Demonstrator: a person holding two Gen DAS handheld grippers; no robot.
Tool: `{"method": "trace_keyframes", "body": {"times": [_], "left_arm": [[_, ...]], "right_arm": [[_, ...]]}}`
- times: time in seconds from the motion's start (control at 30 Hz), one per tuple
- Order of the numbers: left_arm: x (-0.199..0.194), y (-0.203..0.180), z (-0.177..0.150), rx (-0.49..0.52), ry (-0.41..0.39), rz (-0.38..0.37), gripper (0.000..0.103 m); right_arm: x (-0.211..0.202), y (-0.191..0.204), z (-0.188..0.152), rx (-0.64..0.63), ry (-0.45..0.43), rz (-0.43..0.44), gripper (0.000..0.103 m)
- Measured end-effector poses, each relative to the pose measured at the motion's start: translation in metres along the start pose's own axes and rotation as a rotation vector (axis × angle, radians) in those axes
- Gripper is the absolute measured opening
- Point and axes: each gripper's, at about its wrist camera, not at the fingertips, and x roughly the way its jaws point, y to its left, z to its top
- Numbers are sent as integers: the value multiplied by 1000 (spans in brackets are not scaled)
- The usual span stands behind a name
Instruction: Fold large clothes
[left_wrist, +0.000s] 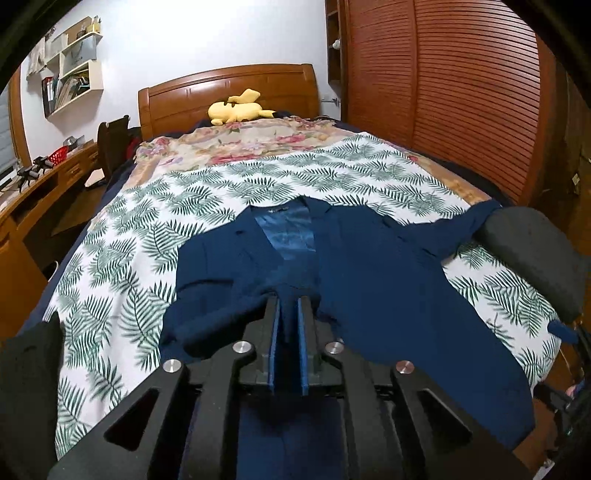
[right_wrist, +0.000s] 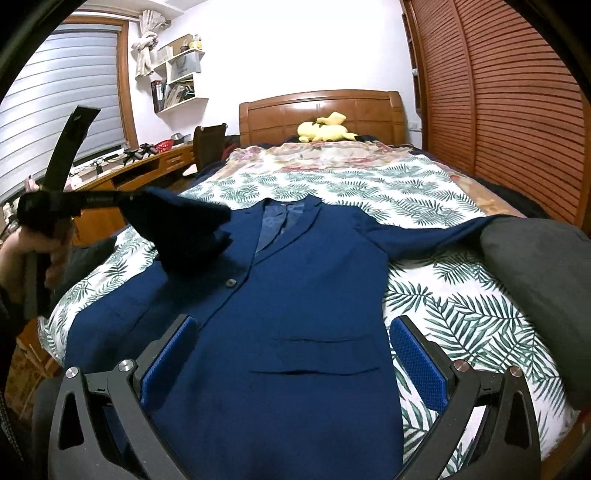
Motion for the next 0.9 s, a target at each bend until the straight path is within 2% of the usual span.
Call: {"method": "trace_keyframes", "body": {"times": [0.13,0.2,0.43,0.6,0.77,0.83,0.9], "left_arm": [[-18,2,-17,-15,-48,-14,63],[-27,7,-25,-27,-80,-13,75],[-40,34,-54,-69,-130,-12,76],[-47,59,-71,-92,-121,-25,76],[-73,89,-86,-115,-165,10,76],[-82,101,-93,-128,-174,26,76],[-90,114,-99,-136,-178,67,76]], "right_arm": [[-3,5,4,-18,-10,22,103],[-1,9,6,-36,-10,24,103],[27,22,15,-72,20,79,103],[58,46,22,-112,56,143,98],[88,73,26,-153,97,213,90],[102,87,25,-173,120,241,83],[118,102,24,-205,144,266,80]]}}
